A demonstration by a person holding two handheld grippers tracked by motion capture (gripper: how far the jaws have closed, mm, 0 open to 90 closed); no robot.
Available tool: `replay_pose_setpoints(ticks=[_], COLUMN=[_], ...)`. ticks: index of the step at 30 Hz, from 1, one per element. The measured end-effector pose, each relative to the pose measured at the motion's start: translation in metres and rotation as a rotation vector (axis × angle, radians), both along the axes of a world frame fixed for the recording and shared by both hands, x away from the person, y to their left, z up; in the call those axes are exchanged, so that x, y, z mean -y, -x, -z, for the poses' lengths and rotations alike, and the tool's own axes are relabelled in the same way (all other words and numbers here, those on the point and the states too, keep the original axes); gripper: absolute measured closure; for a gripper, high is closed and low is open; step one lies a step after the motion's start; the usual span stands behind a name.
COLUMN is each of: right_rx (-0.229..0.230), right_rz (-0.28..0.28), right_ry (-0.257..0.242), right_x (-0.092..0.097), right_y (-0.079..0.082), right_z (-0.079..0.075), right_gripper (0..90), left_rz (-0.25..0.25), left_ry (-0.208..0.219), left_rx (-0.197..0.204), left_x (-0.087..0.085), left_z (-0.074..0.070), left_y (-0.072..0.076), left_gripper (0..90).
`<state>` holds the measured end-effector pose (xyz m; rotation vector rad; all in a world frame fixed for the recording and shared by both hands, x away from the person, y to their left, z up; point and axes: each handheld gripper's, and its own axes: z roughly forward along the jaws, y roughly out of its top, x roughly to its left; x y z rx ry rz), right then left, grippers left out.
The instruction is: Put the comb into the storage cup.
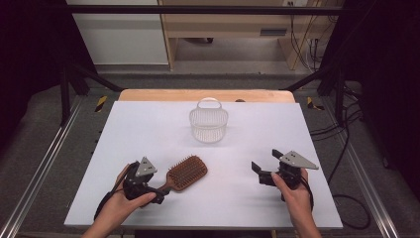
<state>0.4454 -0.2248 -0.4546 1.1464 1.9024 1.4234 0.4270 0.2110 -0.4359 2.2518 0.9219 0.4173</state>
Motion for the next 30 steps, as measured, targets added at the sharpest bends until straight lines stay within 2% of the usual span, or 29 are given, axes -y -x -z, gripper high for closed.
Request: replay_pose_setpoints(ticks=[6, 14, 30], right_rx=[-0.005, -0.009, -0.017], right_rz=[-0.001, -0.001, -0.004], right_ry=[0.001, 0.003, 0.004], right_x=[-0.0005, -0.0005, -0.0007], right_y=[0.0001, -0.0003, -0.0006], right_z=[0.0006, 0.0011, 0.0017], right_gripper=[7.4, 7.2, 7.1], left_rz=[-0.015, 0.007, 0.023], left_ry=[-0.008, -0.033, -0.060], left_rx=[-0.005, -0.031, -0.052], left_x=[-0.0020, -0.0015, -0.0008], left_z=[0.0009, 0.0050, 0.0079], left_y=[0.0000, 0.0011, 0.0005], left_gripper=[3.8, 3.8, 4.4])
